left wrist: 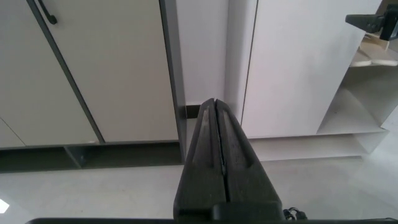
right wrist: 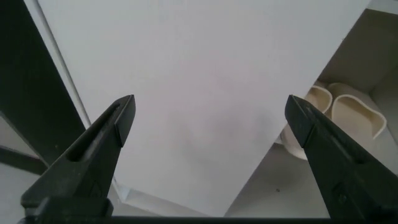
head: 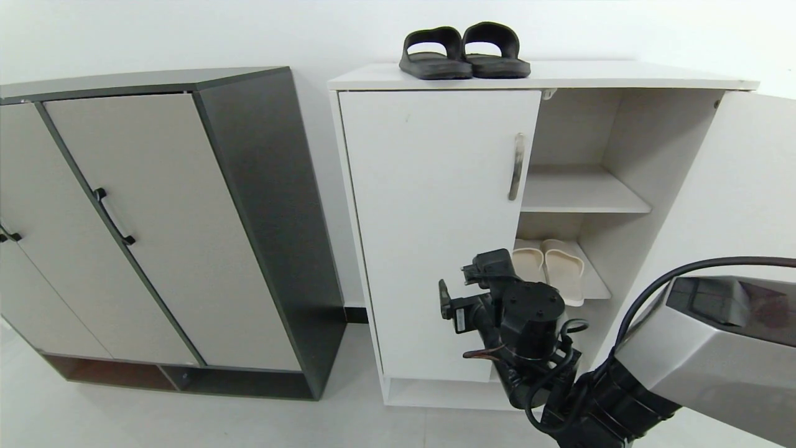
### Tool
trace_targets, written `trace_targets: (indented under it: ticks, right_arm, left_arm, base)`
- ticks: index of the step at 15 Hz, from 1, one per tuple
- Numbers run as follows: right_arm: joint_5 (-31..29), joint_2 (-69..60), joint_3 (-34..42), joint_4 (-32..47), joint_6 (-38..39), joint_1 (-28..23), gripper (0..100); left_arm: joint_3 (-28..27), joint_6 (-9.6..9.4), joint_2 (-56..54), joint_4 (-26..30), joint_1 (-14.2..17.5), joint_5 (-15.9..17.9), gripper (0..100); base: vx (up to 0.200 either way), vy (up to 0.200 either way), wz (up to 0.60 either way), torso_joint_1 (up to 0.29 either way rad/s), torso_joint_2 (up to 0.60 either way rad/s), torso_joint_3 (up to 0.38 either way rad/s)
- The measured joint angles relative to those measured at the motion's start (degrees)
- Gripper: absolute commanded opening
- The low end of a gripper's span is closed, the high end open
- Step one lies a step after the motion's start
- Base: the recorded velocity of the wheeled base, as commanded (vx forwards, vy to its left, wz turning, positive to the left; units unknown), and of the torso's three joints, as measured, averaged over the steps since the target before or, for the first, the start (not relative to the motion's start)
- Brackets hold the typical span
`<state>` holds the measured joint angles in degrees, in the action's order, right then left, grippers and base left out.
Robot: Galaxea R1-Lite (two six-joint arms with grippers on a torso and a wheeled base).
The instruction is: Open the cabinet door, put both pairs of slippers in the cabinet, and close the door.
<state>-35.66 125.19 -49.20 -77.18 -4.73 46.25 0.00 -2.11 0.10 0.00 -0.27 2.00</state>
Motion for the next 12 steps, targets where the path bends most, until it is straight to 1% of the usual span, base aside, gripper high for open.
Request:
trace_targets:
  ticks: [8,9,12]
  right_arm:
    - [0.7,0.0,0.3,-0.9,-0.5,0.0,100]
    - [0.7,0.0,0.3,-1.0,-0.6,0.0,100]
    - [0.7,0.0,0.3,-1.3,-0.6,0.0,100]
  left_arm:
    - [0.0,-0.02,0.0,0.0,0.0,0.0,0]
    - [0.0,0.0,0.0,0.0,0.0,0.0,0]
    - [0.0,0.0,0.0,0.0,0.0,0.0,0]
  base:
    - [0.0,0.0,0.0,0.0,0.0,0.0]
    - [0.0,0.0,0.0,0.002,-0.1,-0.1]
    - [0.0,0.0,0.0,0.015,-0.18,-0.316]
